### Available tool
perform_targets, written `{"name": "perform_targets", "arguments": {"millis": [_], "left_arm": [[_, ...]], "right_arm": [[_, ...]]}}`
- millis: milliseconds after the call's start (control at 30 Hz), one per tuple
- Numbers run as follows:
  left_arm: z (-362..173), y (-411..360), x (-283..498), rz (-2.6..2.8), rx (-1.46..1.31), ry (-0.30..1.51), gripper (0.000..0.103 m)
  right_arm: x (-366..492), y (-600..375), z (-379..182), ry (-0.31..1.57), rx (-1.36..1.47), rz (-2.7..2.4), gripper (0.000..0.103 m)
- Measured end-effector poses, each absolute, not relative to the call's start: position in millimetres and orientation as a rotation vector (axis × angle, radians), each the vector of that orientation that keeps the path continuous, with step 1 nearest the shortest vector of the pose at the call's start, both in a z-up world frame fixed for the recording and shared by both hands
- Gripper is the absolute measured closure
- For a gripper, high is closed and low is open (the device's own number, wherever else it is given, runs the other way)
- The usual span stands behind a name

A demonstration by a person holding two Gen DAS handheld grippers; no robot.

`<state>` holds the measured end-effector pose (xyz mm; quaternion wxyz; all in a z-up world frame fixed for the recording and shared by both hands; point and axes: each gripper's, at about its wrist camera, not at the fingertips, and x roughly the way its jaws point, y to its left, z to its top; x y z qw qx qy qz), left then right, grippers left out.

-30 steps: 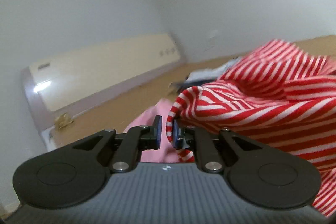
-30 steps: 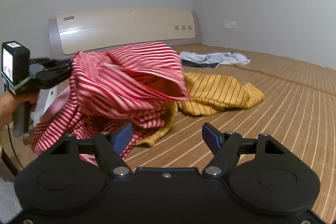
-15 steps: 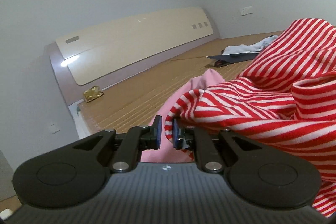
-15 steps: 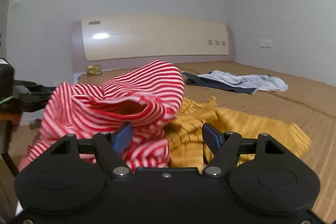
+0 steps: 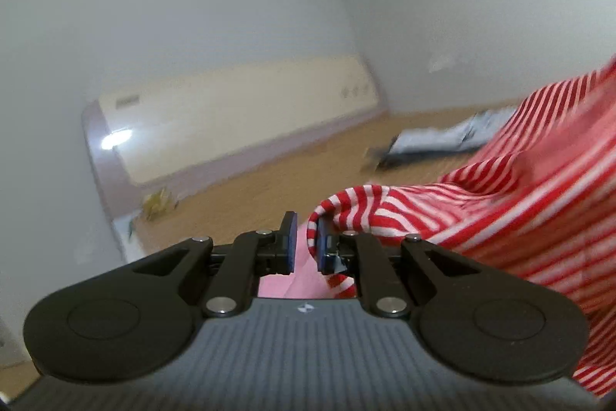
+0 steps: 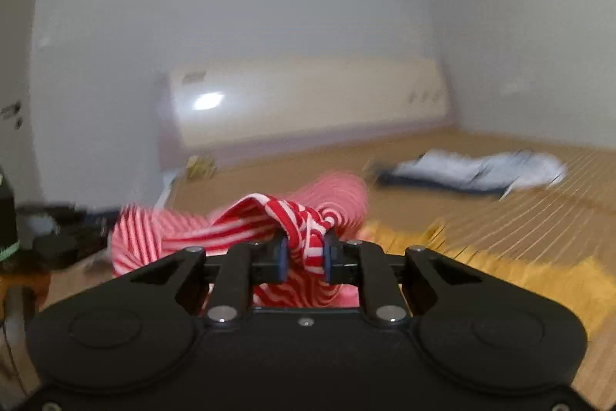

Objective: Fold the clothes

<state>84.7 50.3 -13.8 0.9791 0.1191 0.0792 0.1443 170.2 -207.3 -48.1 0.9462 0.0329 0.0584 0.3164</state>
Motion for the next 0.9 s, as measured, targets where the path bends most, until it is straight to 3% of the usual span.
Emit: {"name": "perform_targets", "arguments": {"millis": [500,700,900], "left_arm": [[149.5,-45.6,-55.5,0.076,0.196,-0.335,0.092],[191.8,-88.3,-74.8,0.079,0.259,-0.466,0.092],[169.5,-132.1,-42.6,-0.214,0.261,-0.328,0.092]], "right_arm": [[-117.6,-316.3,118.2,-0.37,-0.204,0.28,0.086],[-166.0,-341.6,141.4,-0.414,-0.264,0.148,0.086],[-132.4,-378.8,129.0,-0.275,-0.311,0.036,0.086]]}}
